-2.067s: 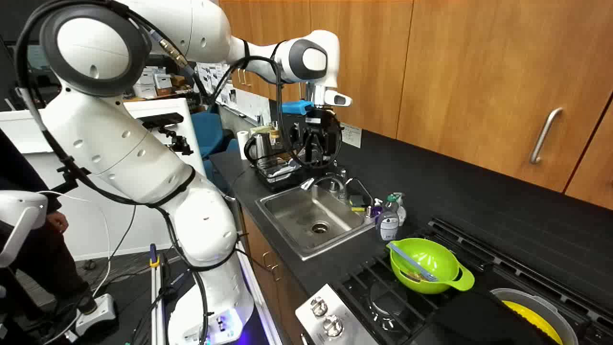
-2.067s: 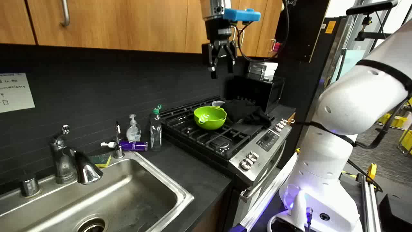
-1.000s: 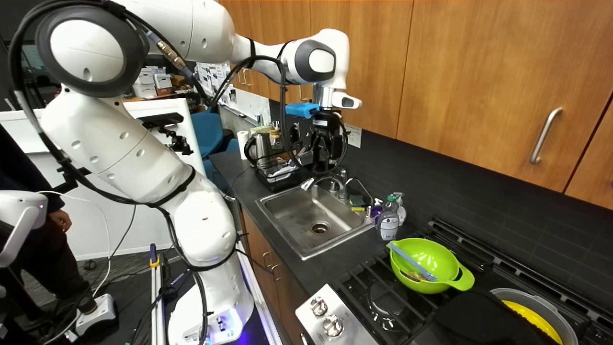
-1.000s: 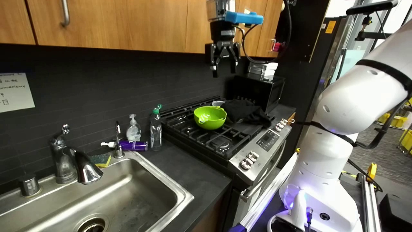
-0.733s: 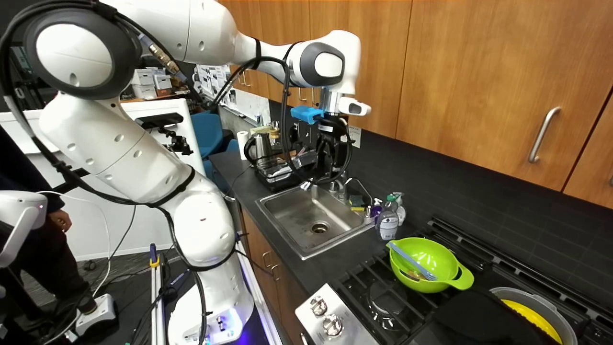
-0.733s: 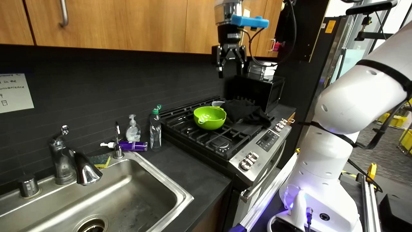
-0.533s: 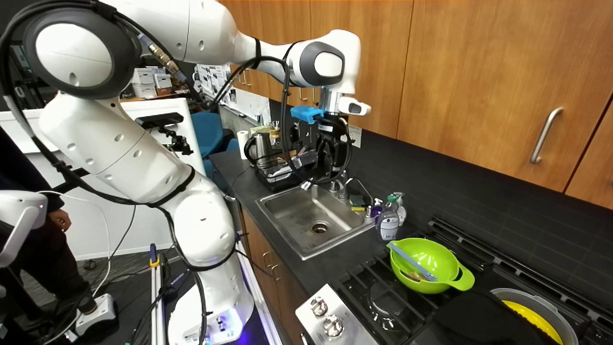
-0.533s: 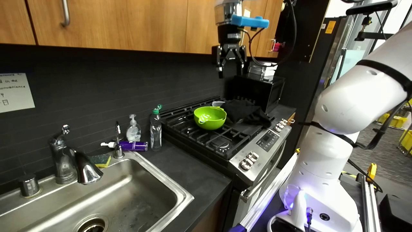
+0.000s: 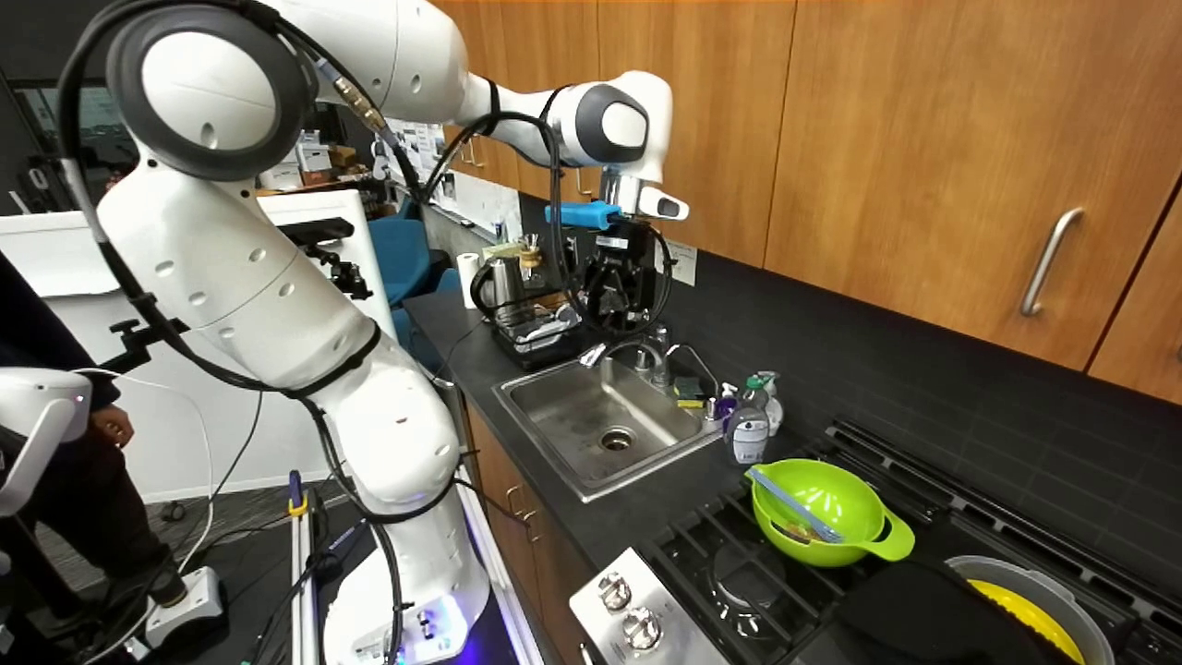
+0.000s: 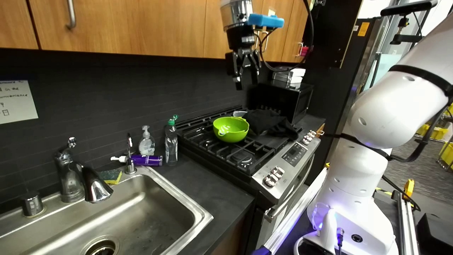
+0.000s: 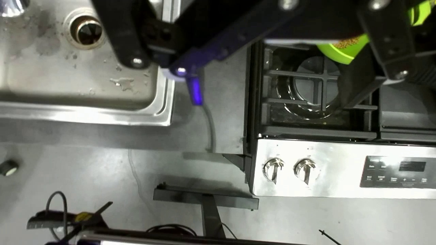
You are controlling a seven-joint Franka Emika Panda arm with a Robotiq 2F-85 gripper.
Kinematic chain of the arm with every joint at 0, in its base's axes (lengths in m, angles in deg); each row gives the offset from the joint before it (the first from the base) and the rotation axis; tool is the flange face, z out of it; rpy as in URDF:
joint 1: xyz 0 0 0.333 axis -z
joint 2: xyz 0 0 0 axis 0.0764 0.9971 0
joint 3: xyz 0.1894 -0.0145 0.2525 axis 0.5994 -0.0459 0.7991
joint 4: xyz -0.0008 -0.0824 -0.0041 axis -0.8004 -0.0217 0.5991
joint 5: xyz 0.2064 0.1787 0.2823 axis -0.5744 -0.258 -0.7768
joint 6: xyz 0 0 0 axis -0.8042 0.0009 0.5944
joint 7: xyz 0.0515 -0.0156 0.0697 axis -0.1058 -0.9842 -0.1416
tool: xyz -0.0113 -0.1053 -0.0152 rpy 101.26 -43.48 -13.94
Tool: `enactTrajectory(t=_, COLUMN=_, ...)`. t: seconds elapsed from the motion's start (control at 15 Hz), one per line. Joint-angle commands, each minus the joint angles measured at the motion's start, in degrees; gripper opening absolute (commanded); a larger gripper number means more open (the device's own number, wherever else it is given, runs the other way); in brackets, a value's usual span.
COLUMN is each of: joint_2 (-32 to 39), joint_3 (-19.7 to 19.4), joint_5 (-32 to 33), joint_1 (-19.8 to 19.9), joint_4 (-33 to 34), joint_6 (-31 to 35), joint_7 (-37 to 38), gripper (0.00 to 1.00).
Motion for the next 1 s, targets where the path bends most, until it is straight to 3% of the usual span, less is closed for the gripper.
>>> enactTrajectory(t=0.0, joint_2=4.0, joint_3=1.11, joint_5=2.47, joint_1=-1.62, joint_4=4.19, joint_6=-3.71, joint_7=-3.48, gripper=1.0)
enactTrajectory(t=0.13, joint_2=2.87, joint_3=0.94, joint_5=0.71, joint_1=-0.24, joint_4=2.94, joint_6=3.08, joint_7=3.87, gripper=1.0)
enactTrajectory(t=0.53, joint_2=2.75, joint_3=-2.46, joint_5=-5.6, joint_1=2.84, joint_4=0.78, joint_6=17.11, joint_7=9.65, gripper=1.0)
enactTrajectory(t=0.93, joint_2=3.33, joint_3=-2.37, joint_5=-4.08, joint_1=3.01, joint_4=1.19, joint_6=15.08, joint_7=7.7, gripper=1.0)
